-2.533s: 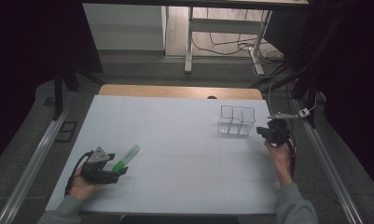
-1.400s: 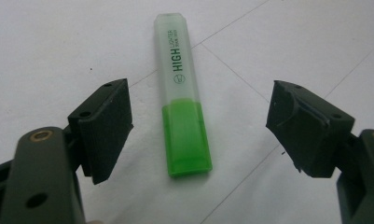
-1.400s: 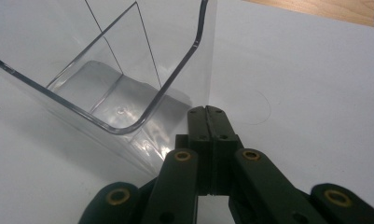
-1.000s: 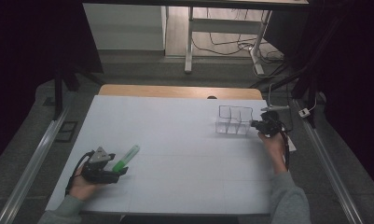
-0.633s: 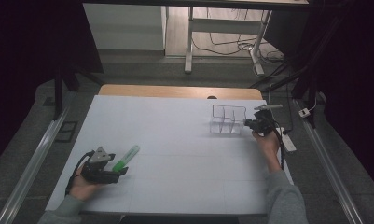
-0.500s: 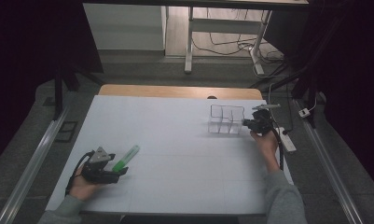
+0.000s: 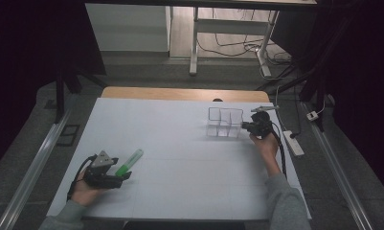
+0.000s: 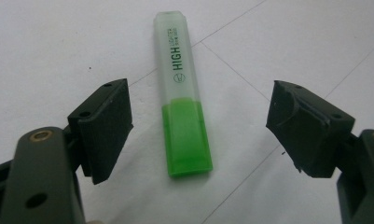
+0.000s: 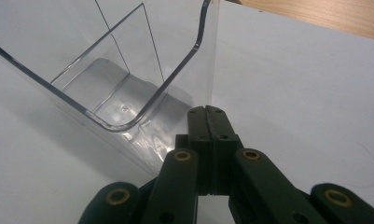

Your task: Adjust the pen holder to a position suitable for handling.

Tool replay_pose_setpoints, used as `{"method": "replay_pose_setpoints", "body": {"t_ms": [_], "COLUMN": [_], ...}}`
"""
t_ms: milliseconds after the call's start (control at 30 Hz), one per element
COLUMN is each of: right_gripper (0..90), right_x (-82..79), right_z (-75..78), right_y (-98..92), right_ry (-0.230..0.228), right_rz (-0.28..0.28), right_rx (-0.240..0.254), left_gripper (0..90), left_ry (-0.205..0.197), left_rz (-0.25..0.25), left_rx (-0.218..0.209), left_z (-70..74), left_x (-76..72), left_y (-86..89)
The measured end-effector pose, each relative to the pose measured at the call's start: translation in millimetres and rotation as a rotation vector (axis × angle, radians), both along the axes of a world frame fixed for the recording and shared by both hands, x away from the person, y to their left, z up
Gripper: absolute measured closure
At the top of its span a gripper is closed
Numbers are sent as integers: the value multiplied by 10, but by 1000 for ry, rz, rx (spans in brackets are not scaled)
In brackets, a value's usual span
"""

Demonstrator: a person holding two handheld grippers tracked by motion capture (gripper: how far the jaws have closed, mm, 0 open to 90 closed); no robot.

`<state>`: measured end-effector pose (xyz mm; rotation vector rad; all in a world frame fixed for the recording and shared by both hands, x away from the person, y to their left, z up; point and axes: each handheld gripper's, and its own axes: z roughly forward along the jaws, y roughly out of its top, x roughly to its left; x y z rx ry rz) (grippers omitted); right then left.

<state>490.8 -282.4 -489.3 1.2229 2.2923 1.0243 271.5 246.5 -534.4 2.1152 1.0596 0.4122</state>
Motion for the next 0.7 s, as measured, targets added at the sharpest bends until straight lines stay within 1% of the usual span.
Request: {"method": "replay_pose_setpoints", "body": {"t_ms": [367,700], "right_gripper": [891,890], "right_x": [-10,-1], "right_z": [1,-9], "right_y": [148,392], "right_ry": [-2,2], "right_rz": [26,67], "right_rx": [-1,-4], "left_gripper": [219,219], "left_ry": [0,1], "left_rz": [0,-1], "left_rx": [-1,0], "left_z": [2,1], "left_x": [-1,1], "left_y": [1,2]}}
